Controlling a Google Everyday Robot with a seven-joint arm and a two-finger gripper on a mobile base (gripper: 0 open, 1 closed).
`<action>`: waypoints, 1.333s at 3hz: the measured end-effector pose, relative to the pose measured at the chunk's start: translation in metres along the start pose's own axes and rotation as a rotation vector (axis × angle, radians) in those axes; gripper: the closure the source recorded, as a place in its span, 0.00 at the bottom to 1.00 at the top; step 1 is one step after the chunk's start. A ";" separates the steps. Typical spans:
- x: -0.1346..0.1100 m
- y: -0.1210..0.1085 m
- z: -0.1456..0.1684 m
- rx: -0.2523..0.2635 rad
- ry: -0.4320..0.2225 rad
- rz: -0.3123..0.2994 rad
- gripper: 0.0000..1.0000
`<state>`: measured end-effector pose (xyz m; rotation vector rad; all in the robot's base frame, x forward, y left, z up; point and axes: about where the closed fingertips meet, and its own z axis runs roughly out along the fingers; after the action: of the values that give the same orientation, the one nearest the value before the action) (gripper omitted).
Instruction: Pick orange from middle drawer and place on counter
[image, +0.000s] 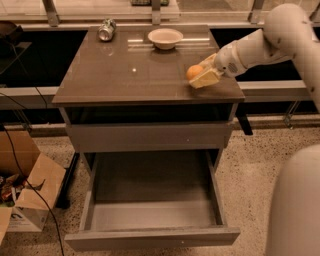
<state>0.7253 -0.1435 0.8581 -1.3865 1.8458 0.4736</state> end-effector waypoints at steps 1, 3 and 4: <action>-0.002 -0.038 0.037 0.013 -0.002 0.037 1.00; 0.006 -0.081 0.061 0.098 -0.058 0.068 0.75; 0.006 -0.081 0.061 0.098 -0.058 0.068 0.50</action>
Offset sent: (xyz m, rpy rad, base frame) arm 0.1300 0.0063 -0.0260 0.0551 -0.0547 -0.1340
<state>0.8213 -0.1330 0.8270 -1.2363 1.8486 0.4468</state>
